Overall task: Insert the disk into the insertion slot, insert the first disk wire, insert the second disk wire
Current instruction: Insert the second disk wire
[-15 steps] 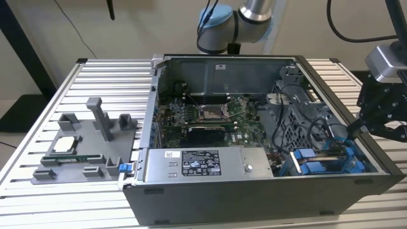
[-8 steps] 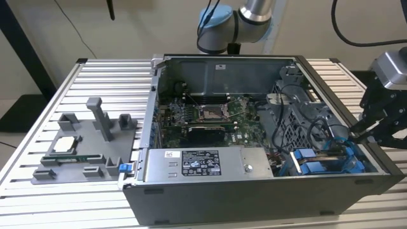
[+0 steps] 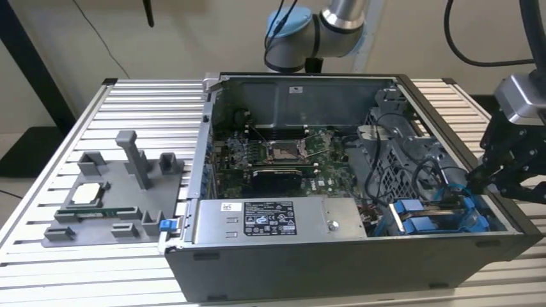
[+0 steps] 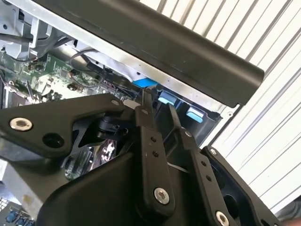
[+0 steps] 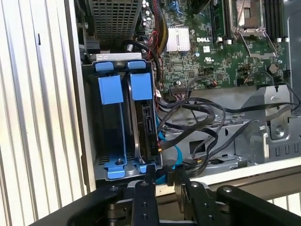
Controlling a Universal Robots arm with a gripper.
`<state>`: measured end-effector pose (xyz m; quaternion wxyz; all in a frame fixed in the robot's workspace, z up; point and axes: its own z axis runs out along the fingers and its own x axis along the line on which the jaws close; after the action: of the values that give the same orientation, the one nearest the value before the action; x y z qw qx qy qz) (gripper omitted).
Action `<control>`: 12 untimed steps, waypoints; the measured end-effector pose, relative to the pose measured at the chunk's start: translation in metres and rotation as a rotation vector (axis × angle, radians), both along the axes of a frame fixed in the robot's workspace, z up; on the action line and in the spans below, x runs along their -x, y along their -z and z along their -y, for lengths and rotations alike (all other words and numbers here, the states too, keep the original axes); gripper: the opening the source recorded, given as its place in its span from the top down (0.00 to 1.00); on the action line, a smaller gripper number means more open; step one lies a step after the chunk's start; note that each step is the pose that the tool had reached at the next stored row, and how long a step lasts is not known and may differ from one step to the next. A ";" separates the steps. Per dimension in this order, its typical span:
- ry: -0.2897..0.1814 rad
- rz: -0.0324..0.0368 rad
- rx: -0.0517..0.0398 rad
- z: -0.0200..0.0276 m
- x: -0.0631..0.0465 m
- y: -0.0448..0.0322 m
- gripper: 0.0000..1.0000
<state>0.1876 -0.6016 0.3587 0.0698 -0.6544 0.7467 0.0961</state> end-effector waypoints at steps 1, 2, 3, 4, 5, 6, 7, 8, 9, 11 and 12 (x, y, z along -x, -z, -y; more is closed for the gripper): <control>0.001 -0.0017 -0.0013 -0.0003 0.000 0.0003 1.00; 0.002 -0.0027 -0.0036 -0.0005 0.000 0.0005 1.00; 0.002 -0.0034 -0.0068 -0.0005 0.000 0.0010 1.00; 0.002 -0.0041 -0.0100 -0.0006 0.000 0.0016 1.00; 0.002 -0.0049 -0.0130 -0.0007 0.000 0.0021 1.00; 0.003 -0.0057 -0.0157 -0.0007 0.000 0.0027 1.00; 0.003 -0.0066 -0.0182 -0.0007 0.000 0.0030 1.00; 0.003 -0.0075 -0.0219 -0.0007 0.000 0.0032 1.00; 0.003 -0.0086 -0.0253 -0.0007 0.000 0.0032 1.00; 0.003 -0.0107 -0.0301 -0.0007 0.000 0.0032 1.00; 0.004 -0.0124 -0.0321 -0.0007 0.000 0.0030 1.00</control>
<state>0.1877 -0.6009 0.3557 0.0759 -0.6513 0.7467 0.1120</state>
